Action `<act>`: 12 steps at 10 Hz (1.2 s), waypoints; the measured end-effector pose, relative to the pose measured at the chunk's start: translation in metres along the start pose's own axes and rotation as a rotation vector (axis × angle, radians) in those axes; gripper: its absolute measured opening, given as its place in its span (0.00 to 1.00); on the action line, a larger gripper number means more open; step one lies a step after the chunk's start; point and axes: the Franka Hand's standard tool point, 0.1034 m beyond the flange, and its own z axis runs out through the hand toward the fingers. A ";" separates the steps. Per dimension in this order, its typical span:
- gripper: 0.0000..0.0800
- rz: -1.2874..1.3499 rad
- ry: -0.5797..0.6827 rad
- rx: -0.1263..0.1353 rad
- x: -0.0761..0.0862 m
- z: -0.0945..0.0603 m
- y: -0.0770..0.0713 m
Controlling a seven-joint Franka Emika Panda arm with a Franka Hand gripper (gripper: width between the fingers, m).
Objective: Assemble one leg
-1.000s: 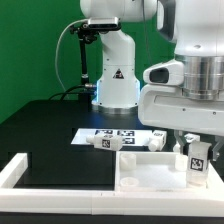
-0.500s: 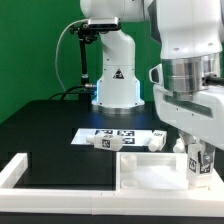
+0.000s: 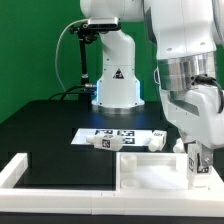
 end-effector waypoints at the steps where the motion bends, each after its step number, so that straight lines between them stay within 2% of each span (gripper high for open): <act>1: 0.77 -0.214 0.019 -0.007 -0.005 -0.001 -0.004; 3: 0.81 -0.454 0.038 -0.014 -0.016 0.002 -0.004; 6: 0.81 -0.663 0.041 -0.021 -0.009 0.002 -0.003; 8: 0.81 -1.057 0.065 -0.058 0.001 0.003 -0.002; 9: 0.81 -1.187 0.069 -0.072 -0.003 0.005 -0.002; 10: 0.81 -1.169 0.067 -0.069 -0.003 0.005 -0.002; 11: 0.65 -1.168 0.067 -0.069 -0.003 0.005 -0.002; 12: 0.45 -1.108 0.067 -0.065 -0.003 0.005 -0.002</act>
Offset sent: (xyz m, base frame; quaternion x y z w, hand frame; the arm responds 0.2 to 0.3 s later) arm 0.0000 0.0000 0.0000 0.0000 0.0000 -0.1938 0.9810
